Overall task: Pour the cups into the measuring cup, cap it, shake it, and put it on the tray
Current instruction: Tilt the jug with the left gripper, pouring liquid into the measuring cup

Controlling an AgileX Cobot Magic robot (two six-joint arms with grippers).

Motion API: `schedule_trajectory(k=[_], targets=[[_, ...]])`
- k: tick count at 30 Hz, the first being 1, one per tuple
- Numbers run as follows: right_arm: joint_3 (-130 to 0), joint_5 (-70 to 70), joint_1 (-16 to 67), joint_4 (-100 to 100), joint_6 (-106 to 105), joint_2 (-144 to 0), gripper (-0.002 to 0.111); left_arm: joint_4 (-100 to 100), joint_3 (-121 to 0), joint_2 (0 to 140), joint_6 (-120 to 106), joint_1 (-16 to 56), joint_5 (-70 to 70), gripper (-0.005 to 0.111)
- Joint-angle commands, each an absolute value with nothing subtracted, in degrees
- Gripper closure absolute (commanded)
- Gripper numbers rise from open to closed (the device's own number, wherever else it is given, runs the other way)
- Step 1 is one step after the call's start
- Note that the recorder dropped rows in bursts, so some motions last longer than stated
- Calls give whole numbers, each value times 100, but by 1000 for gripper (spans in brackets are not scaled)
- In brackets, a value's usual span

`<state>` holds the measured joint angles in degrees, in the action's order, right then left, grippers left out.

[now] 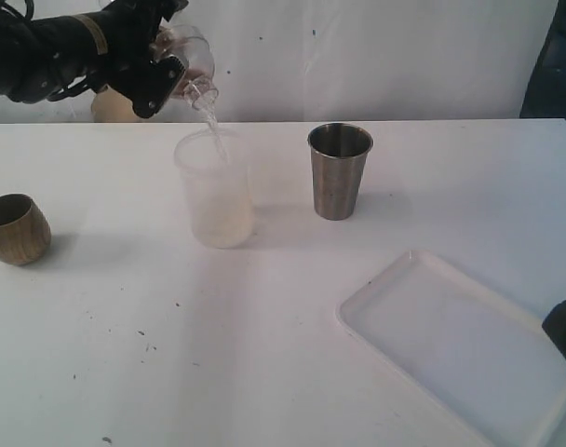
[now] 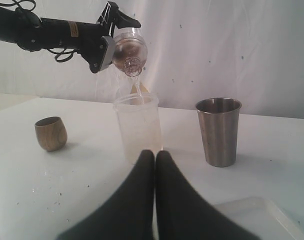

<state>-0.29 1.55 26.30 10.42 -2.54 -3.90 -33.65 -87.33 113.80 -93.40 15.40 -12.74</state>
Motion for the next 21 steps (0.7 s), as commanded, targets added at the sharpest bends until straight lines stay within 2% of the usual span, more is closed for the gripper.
schedule_trajectory(k=[1,21], targets=[[0,259,2563,1047,-281,-356,108,-3537,-8852,11265,-9321,1569,-1447,107],[0,270,2563,1047,-281,-356,108,-3733,-8852,11265,-9321,1548,-1447,107]])
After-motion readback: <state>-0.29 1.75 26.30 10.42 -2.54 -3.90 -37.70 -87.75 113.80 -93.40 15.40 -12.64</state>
